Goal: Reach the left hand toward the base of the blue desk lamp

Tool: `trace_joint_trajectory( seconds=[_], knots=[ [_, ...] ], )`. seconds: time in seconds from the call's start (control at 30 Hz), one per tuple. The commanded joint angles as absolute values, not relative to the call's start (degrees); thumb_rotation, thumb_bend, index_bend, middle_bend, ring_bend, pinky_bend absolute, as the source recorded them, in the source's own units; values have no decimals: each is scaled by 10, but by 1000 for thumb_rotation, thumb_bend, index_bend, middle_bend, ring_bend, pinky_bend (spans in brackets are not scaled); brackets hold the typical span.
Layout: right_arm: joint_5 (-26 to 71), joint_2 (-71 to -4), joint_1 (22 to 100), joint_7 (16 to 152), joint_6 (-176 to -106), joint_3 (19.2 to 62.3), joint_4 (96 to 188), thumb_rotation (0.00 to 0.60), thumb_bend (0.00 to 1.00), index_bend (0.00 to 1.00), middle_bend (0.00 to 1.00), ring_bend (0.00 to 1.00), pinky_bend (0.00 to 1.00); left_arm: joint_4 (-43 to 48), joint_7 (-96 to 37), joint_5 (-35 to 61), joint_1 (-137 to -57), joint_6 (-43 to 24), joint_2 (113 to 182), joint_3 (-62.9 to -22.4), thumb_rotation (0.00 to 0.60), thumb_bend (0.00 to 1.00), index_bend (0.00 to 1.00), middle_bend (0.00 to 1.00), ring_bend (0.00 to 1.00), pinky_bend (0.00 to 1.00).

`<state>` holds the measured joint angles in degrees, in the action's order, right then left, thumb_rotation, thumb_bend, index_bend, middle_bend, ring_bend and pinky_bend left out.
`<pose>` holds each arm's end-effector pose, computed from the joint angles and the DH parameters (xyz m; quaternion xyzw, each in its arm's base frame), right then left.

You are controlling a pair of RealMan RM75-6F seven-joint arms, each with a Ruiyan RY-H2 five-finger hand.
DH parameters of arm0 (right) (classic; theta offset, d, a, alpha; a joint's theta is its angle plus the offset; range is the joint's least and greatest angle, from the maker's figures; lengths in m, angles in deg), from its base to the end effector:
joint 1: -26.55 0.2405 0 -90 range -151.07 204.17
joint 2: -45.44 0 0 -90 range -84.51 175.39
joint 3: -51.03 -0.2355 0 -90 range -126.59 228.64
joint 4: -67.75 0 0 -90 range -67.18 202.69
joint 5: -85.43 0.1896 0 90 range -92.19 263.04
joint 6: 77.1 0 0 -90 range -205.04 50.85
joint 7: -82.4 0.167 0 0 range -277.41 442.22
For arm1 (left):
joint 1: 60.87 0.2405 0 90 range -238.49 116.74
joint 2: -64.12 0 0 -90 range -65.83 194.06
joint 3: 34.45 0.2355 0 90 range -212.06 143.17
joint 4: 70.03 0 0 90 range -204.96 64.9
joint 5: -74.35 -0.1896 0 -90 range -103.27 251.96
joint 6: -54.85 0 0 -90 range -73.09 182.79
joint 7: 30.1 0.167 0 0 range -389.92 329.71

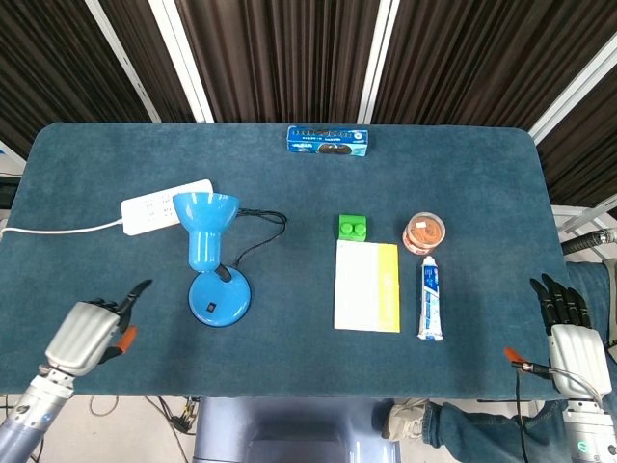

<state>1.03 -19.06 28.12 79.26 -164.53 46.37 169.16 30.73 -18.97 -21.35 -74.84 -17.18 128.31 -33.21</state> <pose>-0.2652 -0.1888 0.1675 0.5433 -0.4221 0.4200 0.5918 -0.2162 0.2114 0.1031 -0.7453 -0.3391 -0.3579 0.4488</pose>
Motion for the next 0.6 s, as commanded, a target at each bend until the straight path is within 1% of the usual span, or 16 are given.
trace_joint_trajectory(
  seconds=[0.03,0.23,0.6],
  knots=[
    [13,-191,281,793,-1645,462,1691,600,107,0,18,38,0,307,-177,-186,-777,-114,1301,-327,600,558,36,719,710,723],
    [16,-190,281,795,-1646,460,1690,600,107,0,18,38,0,290,-168,-159,-807,-45,1333,-320,600,560,36,734,738,774],
    [20,-189,281,796,-1645,458,1690,600,107,0,18,38,0,255,-141,-96,-836,15,1380,-326,600,559,28,741,749,788]
  ],
)
